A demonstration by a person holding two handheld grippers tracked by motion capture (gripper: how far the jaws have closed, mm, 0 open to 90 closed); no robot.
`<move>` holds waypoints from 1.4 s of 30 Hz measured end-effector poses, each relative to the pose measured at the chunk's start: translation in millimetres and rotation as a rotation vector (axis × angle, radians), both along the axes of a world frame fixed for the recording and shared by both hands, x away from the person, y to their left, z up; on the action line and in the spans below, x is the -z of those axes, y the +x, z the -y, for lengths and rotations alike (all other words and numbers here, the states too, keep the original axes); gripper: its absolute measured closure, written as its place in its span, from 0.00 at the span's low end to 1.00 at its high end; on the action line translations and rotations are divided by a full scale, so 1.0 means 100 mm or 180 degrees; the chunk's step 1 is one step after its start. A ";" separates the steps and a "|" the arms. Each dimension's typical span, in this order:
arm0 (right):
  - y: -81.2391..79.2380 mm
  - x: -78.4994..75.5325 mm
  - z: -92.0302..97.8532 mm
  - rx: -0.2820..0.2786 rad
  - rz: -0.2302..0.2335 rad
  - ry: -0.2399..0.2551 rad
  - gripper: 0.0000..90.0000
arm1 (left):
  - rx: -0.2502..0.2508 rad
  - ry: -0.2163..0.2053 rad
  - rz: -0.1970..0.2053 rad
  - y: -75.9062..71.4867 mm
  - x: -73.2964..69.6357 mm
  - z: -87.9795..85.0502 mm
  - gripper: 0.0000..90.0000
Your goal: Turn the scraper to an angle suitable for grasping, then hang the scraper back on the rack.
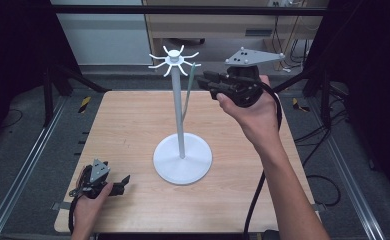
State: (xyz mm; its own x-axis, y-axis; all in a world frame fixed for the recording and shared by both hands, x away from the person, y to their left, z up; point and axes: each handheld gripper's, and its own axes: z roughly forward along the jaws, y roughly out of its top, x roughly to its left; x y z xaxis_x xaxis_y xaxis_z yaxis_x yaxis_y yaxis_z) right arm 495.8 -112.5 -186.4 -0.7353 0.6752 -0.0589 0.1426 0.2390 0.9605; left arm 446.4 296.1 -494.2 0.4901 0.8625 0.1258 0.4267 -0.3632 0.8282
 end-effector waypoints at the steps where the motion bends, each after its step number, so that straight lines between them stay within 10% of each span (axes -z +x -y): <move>1: 0.00 0.00 0.00 0.0000 0.0000 0.0000 0.77 | 0.0000 0.0000 0.0000 0.00 0.00 0.00 0.04; 42: 0.07 0.86 0.68 0.0864 -0.0492 -0.0212 0.56 | 0.0002 -0.0004 -0.0010 0.01 0.01 -0.01 0.04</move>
State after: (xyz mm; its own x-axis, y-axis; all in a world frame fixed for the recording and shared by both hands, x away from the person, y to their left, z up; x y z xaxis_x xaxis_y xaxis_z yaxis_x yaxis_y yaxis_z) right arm 502.7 -180.1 -272.1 -0.5324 0.8464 -0.0111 0.3529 0.2339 0.9059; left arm 447.3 296.8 -494.9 0.4911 0.8624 0.1231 0.4291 -0.3624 0.8273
